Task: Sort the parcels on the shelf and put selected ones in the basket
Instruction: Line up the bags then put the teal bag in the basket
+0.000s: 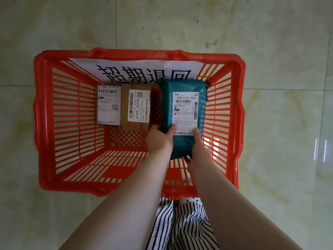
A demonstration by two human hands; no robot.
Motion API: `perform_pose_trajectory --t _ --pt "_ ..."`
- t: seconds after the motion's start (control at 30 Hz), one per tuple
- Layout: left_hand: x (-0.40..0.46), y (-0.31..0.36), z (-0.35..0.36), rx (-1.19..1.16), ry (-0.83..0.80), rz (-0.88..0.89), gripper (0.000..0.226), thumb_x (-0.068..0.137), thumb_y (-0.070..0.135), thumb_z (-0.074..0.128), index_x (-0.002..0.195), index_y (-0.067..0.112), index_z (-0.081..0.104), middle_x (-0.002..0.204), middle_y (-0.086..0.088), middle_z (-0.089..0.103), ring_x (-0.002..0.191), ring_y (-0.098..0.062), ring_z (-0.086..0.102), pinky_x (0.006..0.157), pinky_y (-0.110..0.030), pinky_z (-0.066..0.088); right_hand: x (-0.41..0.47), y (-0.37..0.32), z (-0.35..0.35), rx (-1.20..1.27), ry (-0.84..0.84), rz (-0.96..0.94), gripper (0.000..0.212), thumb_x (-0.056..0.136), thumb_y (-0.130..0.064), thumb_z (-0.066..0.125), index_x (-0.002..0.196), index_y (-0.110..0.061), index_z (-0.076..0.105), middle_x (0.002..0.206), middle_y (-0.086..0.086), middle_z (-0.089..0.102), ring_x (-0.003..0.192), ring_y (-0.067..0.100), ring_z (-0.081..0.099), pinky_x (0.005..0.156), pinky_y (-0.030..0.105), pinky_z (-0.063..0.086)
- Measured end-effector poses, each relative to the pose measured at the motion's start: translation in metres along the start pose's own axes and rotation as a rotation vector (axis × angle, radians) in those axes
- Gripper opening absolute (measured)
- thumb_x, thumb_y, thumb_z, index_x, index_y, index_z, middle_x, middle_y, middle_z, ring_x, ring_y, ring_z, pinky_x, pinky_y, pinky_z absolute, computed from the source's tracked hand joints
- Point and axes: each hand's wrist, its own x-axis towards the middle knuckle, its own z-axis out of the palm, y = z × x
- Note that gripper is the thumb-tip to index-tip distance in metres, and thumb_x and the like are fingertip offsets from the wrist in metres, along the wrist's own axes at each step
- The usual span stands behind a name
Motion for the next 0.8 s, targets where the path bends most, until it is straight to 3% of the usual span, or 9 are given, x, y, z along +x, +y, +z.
perform_pose_trajectory --t 0.1,0.2,0.37,0.53,0.8 --pt "-0.005 -0.003 0.003 -0.054 0.006 0.029 0.056 0.084 0.048 0.067 0.126 0.012 0.057 0.125 -0.007 0.064 0.111 -0.028 0.063 0.086 -0.035 0.052 0.004 -0.001 0.005 -0.017 -0.013 0.001 0.093 0.065 -0.068 0.074 0.132 -0.011 0.044 0.120 0.007 0.059 0.110 0.031 0.061 0.092 0.048 0.055" --pt "-0.006 -0.004 0.005 -0.079 0.006 0.031 0.056 0.085 0.047 0.066 0.127 0.012 0.056 0.125 -0.005 0.064 0.112 -0.026 0.062 0.080 -0.030 0.047 0.005 0.000 0.007 -0.008 -0.030 -0.012 0.091 0.067 -0.067 0.073 0.133 -0.011 0.045 0.123 0.006 0.059 0.110 0.031 0.062 0.093 0.048 0.054" --pt "-0.005 -0.004 0.008 -0.091 0.009 -0.006 0.064 0.081 0.052 0.068 0.130 0.015 0.053 0.127 -0.007 0.061 0.112 -0.028 0.062 0.088 -0.040 0.054 0.002 0.001 0.005 0.009 0.000 0.005 0.088 0.069 -0.065 0.074 0.133 -0.013 0.043 0.118 0.008 0.060 0.108 0.029 0.062 0.094 0.046 0.054" --pt "-0.004 -0.004 0.010 -0.088 0.016 -0.007 0.065 0.081 0.050 0.068 0.132 0.013 0.051 0.130 -0.008 0.060 0.113 -0.030 0.062 0.085 -0.037 0.051 -0.002 0.000 0.008 -0.012 0.016 -0.003 0.092 0.067 -0.067 0.074 0.133 -0.011 0.044 0.114 0.008 0.060 0.104 0.028 0.062 0.093 0.045 0.055" --pt "-0.005 -0.005 0.009 -0.064 0.017 -0.009 0.069 0.081 0.051 0.068 0.136 0.014 0.048 0.133 -0.007 0.057 0.117 -0.030 0.060 0.086 -0.037 0.051 -0.006 -0.003 0.009 -0.017 0.008 -0.014 0.097 0.065 -0.069 0.074 0.137 -0.012 0.042 0.125 0.009 0.057 0.111 0.031 0.060 0.093 0.049 0.054"
